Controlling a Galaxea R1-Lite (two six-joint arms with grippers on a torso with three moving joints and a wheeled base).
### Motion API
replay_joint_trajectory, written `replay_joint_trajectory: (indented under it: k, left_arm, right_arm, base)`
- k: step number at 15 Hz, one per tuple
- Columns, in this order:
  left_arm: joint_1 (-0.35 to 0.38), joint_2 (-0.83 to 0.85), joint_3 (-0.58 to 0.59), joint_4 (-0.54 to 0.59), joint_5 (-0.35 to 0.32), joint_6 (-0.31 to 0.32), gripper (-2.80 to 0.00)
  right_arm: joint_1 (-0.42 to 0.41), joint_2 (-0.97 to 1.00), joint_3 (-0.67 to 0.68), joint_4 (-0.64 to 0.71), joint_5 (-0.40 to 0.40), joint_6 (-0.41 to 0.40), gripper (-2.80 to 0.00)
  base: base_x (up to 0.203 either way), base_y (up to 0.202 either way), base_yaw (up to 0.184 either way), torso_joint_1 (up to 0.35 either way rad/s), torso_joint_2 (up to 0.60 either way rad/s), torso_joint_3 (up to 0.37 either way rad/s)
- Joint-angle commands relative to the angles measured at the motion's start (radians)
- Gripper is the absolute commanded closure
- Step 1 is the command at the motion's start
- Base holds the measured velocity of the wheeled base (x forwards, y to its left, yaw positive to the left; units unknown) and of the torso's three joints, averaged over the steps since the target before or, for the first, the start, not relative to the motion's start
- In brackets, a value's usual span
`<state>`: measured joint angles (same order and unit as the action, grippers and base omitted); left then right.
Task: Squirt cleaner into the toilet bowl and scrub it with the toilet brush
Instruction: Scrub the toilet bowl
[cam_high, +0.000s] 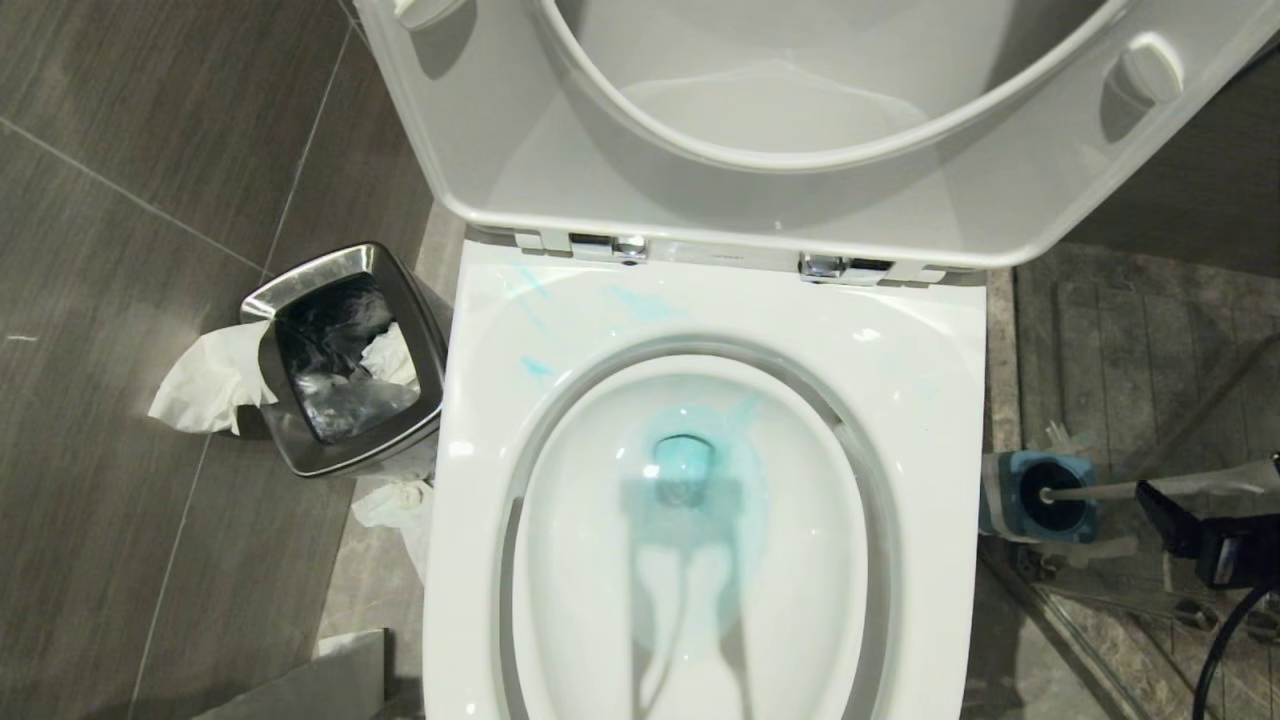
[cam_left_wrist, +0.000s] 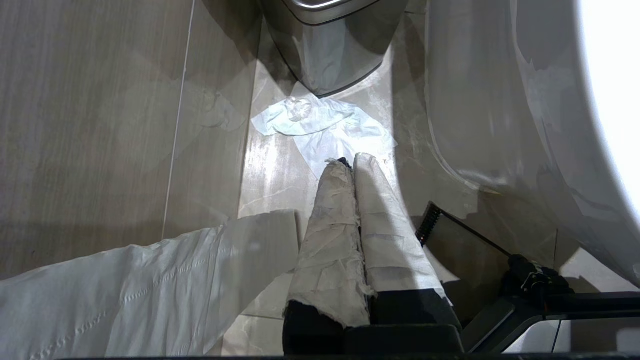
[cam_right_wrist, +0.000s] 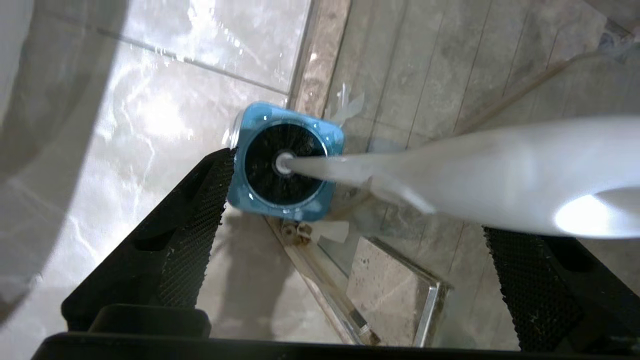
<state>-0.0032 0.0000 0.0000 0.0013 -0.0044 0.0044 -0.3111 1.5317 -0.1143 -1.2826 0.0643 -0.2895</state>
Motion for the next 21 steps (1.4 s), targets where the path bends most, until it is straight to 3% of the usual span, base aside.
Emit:
replay_joint_trajectory:
  k: [1, 7, 21]
  left_arm:
    - [0.000, 0.000, 0.000, 0.000, 0.000, 0.000, 0.00]
    - [0.000, 0.000, 0.000, 0.000, 0.000, 0.000, 0.00]
    - [0.000, 0.001, 0.000, 0.000, 0.000, 0.000, 0.00]
  right_arm:
    - [0.000, 0.002, -0.012, -0.009, -0.002, 0.048, -2.80]
    - [0.000, 0.025, -0.037, -0.004, -0.007, 0.141, -2.80]
    - [0.000, 0.125, -0.116, -0.010, -0.014, 0.162, -2.80]
  base:
    - [0.000, 0.000, 0.000, 0.000, 0.00, 0.000]
    - [0.000, 0.000, 0.000, 0.000, 0.00, 0.000]
    - [0.000, 0.000, 0.000, 0.000, 0.00, 0.000]
